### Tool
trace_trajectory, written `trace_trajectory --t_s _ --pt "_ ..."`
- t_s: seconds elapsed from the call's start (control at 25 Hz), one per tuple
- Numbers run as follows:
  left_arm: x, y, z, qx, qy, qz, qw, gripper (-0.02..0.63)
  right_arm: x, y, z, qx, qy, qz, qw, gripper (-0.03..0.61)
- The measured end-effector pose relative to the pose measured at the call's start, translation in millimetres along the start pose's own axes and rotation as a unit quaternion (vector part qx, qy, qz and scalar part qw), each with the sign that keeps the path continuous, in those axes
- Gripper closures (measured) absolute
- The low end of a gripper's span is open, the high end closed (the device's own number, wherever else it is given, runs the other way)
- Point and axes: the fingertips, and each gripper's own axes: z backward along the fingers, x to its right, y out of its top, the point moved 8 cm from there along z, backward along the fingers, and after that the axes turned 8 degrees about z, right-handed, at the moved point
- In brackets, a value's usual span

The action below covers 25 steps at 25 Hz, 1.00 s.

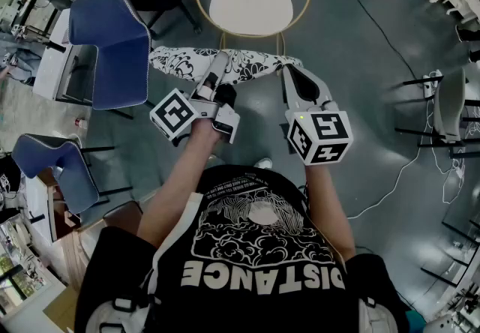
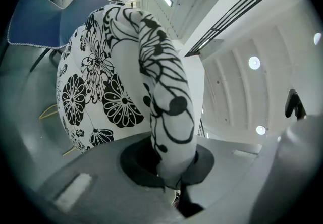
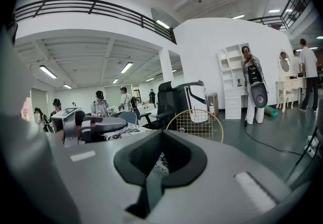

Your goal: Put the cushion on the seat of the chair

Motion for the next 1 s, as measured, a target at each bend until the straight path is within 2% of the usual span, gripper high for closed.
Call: trace_trajectory --t_s 0.68,1.0 --pt "-8 -45 -28 -0.025 0.011 0.01 0.9996 0.601 42 -19 27 -0.005 -0.01 -0.021 1.0 0.58" --pt "-29 -25 -62 -0.036 0.011 0.02 0.9991 0.601 58 -23 -7 -0.022 -0.021 -0.026 0.999 0.58"
